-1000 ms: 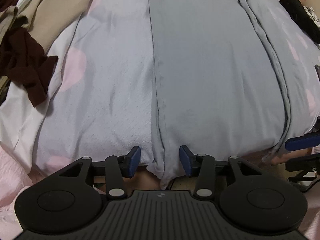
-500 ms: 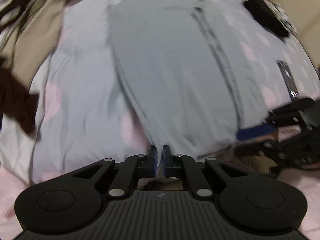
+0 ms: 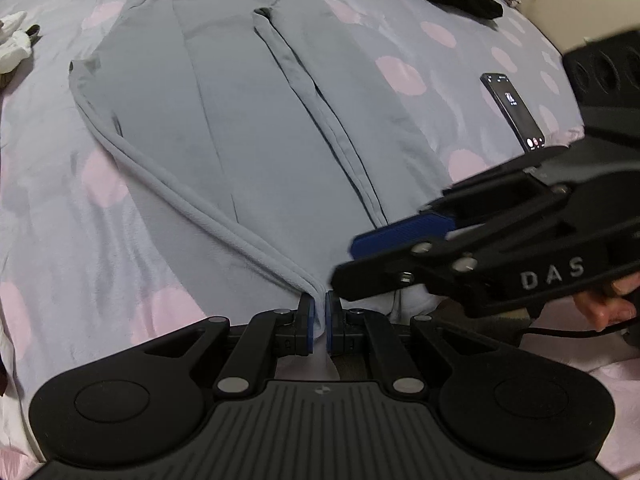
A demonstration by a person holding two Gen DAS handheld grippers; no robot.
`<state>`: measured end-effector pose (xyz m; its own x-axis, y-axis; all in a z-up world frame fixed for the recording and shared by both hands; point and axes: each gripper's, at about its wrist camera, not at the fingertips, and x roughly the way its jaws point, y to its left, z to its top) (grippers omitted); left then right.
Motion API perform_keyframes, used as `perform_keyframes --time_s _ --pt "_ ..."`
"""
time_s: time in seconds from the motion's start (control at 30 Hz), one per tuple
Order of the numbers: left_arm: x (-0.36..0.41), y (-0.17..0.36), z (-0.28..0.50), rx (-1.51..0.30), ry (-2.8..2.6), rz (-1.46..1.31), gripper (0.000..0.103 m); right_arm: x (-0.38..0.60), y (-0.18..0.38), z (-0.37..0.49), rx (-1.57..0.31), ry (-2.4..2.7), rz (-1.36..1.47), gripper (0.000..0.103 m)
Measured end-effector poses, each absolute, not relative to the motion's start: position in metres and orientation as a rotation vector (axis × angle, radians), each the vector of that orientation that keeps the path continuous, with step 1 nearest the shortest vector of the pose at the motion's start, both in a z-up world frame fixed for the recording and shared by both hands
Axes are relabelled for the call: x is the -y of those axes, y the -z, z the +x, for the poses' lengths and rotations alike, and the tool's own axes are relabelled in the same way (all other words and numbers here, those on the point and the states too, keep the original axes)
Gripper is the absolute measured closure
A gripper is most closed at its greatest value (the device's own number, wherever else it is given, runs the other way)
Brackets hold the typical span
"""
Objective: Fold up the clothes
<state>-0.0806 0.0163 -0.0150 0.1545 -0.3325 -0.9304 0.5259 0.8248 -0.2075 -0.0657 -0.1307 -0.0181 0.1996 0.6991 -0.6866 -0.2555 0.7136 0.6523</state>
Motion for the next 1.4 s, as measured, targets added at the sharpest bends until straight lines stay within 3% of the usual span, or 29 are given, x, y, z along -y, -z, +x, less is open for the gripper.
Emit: perform_keyframes --time_s 0.1,0.2,0.23,0.4,0.5,0.6,0.9,1.2,1.4 --pt "-0.016 0.015 -0.081 -1.279 0.625 0.181 0.100 0.123 0.023 -0.060 -1.214 -0.697 0.436 0.071" --pt "-0.018 0.017 -0.081 -1.282 0.633 0.180 0.100 0.119 0.029 -0.057 -1.233 -0.697 0.428 0.095" --pt "-0.019 0.017 -0.081 -1.283 0.637 0.177 0.100 0.117 0.030 -0.056 -1.237 -0.698 0.426 0.097" --pt "-0.026 0.017 -0.078 -1.293 0.670 0.181 0.099 0.112 0.028 -0.056 -1.225 -0.718 0.395 0.097" --pt "-0.037 0.011 -0.072 -1.314 0.680 0.168 0.088 0.108 0.025 -0.057 -1.217 -0.718 0.342 0.097" --pt "-0.049 0.003 -0.061 -1.332 0.676 0.170 0.085 0.106 0.023 -0.057 -1.213 -0.729 0.308 0.098" --pt "-0.100 -0.011 0.052 -1.245 0.469 -0.006 0.073 0.103 0.022 -0.054 -1.220 -0.768 0.293 0.097" --pt "-0.127 0.034 0.157 -1.221 0.315 -0.096 0.072 0.102 0.023 -0.050 -1.232 -0.810 0.292 0.097" --pt "-0.137 0.046 0.179 -1.237 0.350 -0.195 0.072 0.097 0.019 -0.051 -1.233 -0.827 0.289 0.097"
